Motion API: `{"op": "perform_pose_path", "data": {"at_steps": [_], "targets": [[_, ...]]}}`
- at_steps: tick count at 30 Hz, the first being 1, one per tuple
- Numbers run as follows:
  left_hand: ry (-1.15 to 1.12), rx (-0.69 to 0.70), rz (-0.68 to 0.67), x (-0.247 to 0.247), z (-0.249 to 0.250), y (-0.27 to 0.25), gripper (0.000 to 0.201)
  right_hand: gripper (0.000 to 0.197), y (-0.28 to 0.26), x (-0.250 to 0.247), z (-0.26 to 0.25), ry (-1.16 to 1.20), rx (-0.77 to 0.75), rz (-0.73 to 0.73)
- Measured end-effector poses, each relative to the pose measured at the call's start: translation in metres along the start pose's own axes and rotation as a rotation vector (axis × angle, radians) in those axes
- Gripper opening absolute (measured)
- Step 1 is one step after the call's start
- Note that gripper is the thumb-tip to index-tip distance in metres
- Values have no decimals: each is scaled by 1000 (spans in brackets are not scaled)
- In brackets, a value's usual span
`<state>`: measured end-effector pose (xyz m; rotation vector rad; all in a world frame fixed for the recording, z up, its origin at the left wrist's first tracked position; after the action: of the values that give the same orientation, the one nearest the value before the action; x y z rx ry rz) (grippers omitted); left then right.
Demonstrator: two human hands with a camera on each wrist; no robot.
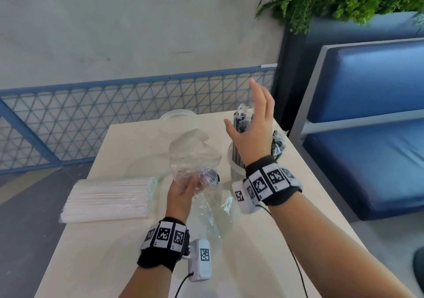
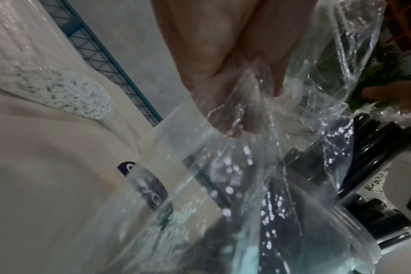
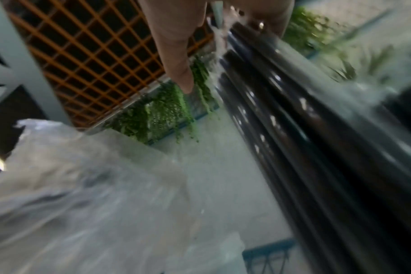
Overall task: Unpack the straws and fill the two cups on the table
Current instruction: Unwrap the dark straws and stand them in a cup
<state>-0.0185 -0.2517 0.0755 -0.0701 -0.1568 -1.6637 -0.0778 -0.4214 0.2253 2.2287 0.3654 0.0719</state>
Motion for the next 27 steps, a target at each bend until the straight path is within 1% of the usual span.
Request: {"op": "perform_pose_path", "data": {"at_steps": [1,2,4,5,7,11,14,15,16,18,20,21,22,23,24,25,27], "targets": [[-10,-7,-2,1,-1,0,17,64,5,7,0,-79,-70,-44],[-23,-12,-5,2,-1,1,16,51,7,16,4,-161,-107,-109],[-46,-20,-12,3,-2,0,15,23,4,27,19,-236,-95,-204],[-54,-23,-13,3,-2,-1,15,17,0,28,26,-227,-71,-209],[-54,-29,-14,3,-2,-1,14,16,-8,29,33,-231,-61,-190],[-33,-40,-6,5,-3,-2,15,15,-27,32,39,-274,-102,-238],[3,-39,-16,3,-7,-2,27,15,-47,24,56,-356,-138,-288],[25,-39,-22,3,-7,-3,32,16,-53,20,60,-373,-162,-302],[34,-40,-24,2,-7,-3,33,19,-56,17,62,-384,-183,-313],[28,-50,-12,0,-7,-5,28,24,-56,15,62,-398,-164,-329],[13,-69,13,-1,-7,-6,26,30,-57,10,51,-402,-186,-269],[-2,-83,32,-3,-8,-5,26,33,-58,5,40,-369,-227,-226],[-16,-102,57,-5,-9,-4,25,33,-62,-2,28,-304,-265,-198],[-29,-118,82,-7,-11,-4,25,29,-69,-10,20,-209,-270,-198],[-43,-128,108,-10,-12,-4,25,23,-79,-18,18,-123,-225,-235],[-64,-137,128,-13,-13,-4,24,19,-89,-25,24,-73,-127,-300],[-113,-168,159,-18,-15,-4,24,22,-114,-34,55,-100,163,-451]]}}
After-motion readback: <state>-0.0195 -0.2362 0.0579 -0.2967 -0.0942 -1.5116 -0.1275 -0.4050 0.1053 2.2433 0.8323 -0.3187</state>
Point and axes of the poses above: each hand's wrist, its own y-axis towards the middle knuckle, its own x-axis out of the palm, z = x × y, the point moved 6 cm from there along y, towards the middle knuckle, and after that the axes turned 14 degrees about z, right-handed, at the moved point
